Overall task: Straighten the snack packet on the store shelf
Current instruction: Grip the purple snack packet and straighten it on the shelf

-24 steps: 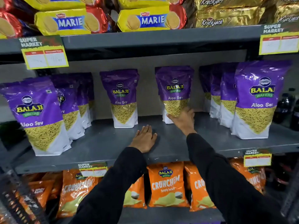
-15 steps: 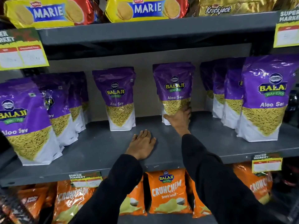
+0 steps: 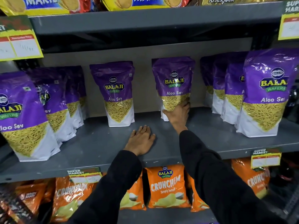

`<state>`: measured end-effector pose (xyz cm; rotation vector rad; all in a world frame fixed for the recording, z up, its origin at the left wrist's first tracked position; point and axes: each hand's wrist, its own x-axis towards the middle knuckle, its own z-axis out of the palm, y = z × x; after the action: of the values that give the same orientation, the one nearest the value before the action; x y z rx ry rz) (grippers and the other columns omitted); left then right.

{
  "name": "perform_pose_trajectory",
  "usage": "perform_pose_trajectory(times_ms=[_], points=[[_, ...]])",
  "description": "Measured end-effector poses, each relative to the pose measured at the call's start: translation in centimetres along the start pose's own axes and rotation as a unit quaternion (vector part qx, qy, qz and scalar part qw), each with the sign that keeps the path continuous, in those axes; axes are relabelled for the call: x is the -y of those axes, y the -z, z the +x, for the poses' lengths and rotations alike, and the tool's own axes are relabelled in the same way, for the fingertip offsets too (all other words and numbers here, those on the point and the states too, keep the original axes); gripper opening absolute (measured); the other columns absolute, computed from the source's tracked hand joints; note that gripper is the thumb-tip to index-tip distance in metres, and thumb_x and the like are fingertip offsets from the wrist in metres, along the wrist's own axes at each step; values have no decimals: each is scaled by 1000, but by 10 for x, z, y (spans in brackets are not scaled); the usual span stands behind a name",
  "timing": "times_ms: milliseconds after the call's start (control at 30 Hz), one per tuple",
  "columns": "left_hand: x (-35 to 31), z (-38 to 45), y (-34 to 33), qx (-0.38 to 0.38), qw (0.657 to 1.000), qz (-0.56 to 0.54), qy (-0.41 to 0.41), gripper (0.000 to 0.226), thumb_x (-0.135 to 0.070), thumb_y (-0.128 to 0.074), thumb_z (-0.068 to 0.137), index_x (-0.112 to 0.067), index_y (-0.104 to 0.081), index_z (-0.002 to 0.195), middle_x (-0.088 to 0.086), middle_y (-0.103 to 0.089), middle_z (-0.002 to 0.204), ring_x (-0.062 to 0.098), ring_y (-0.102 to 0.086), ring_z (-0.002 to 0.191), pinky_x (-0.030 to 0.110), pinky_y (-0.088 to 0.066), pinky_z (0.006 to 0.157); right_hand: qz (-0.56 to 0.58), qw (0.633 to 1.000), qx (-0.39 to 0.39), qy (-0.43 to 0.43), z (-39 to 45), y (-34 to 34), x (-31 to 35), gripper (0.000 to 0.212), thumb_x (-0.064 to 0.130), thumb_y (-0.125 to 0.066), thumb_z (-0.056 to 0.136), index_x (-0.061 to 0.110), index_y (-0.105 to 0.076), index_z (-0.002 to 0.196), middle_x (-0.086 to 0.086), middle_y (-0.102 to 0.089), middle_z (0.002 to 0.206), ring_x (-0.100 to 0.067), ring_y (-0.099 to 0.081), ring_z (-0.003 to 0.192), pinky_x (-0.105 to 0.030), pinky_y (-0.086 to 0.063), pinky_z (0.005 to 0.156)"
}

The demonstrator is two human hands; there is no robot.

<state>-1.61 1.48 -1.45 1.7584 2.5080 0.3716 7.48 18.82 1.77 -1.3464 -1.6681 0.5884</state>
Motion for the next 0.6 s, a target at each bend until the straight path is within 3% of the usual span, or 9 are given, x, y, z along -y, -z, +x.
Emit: perform_pose_trajectory(times_ms=[600], points=[[-3, -2, 2, 0, 999, 43, -3, 61, -44, -23, 102, -10, -31, 151, 11, -27, 164, 26, -23, 153, 49, -18, 122, 37, 998, -6, 45, -96, 78, -18, 140, 41, -93, 64, -3, 1, 157, -28, -22, 160, -44, -27, 147, -52, -35, 115]])
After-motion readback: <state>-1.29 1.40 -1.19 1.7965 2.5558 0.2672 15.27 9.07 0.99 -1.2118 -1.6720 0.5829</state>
